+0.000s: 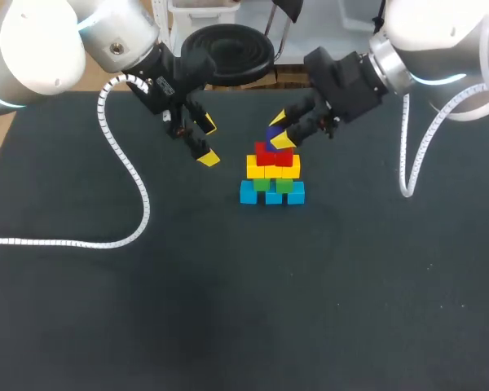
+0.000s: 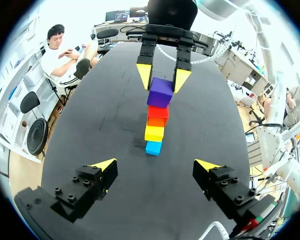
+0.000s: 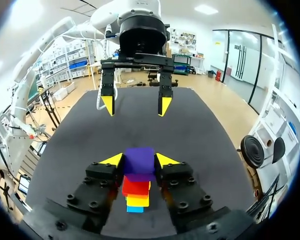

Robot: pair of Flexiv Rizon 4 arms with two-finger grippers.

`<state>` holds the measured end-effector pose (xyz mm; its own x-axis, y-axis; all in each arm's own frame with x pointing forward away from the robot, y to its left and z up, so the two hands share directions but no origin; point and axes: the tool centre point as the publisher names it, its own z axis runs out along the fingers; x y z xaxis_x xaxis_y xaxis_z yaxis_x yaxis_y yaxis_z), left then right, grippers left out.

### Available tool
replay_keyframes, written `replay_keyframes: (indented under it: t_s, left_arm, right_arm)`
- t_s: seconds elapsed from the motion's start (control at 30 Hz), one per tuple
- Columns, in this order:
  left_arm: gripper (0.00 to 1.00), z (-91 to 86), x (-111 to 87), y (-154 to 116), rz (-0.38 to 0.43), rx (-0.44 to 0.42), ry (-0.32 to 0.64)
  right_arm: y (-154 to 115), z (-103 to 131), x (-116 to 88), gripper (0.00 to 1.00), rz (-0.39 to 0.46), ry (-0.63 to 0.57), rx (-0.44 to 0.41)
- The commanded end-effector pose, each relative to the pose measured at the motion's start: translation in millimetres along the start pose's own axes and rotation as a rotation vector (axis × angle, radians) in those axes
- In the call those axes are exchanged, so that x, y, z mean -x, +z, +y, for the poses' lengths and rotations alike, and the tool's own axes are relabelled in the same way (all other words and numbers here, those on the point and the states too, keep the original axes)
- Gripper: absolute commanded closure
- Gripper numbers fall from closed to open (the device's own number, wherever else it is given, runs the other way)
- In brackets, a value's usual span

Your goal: Place the blue cubes, place green cubes on the blue cubes, place the yellow cubes on the green cubes, then place the red cubes on the yellow cubes, and place purple cube on the red cubes.

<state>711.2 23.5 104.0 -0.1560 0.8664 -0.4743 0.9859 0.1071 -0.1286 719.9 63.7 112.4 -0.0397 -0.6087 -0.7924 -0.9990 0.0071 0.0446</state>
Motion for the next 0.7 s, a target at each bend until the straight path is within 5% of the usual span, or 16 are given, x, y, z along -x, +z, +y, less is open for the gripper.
replay_keyframes:
  t_s: [0.03, 0.13, 0.7]
  left_arm:
    - [0.0, 1.6, -0.2, -0.1, 0.0, -0.003, 0.002]
    - [0.0, 1.6, -0.2, -0.1, 0.0, -0.003, 0.002]
    - [0.0, 1.6, -0.2, -0.1, 0.0, -0.003, 0.002]
  right_arm:
    - [-0.2, 0.3, 1.2, 0.32, 0.002, -0.001, -0.002]
    - [-1.0, 0.3, 1.0, 0.0, -0.002, 0.003, -0.004]
    - [-15.5, 4.7, 5.3, 0.0, 0.015, -0.041, -0.016]
